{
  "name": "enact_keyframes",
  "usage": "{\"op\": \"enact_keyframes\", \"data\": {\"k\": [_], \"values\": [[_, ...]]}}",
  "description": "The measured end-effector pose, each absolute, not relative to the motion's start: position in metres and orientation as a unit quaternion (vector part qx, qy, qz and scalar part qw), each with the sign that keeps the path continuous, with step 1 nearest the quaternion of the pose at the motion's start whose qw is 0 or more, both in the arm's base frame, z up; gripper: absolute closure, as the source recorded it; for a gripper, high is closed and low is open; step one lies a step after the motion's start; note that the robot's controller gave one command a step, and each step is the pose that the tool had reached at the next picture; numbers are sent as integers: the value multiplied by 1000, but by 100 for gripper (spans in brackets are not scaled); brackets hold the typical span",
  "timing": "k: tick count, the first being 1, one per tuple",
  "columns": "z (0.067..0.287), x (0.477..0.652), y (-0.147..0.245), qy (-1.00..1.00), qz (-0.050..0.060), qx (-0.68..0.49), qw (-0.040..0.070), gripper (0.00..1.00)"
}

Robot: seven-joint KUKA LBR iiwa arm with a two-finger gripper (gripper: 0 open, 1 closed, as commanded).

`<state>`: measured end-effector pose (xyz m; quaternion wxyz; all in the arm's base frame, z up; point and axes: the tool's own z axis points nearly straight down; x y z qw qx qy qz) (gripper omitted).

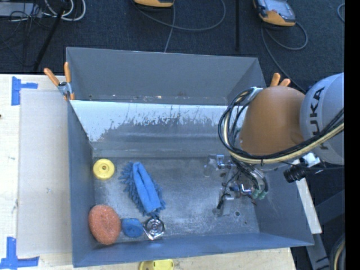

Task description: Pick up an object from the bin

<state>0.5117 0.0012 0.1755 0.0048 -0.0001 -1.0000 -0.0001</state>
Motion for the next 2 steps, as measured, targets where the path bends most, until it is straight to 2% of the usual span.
{"op": "enact_keyframes", "data": {"k": [1, 2], "values": [[180, 514, 1, -1000, 0, 0, 0, 0], [109, 562, -41, -1000, 0, -26, -4, 0]]}}
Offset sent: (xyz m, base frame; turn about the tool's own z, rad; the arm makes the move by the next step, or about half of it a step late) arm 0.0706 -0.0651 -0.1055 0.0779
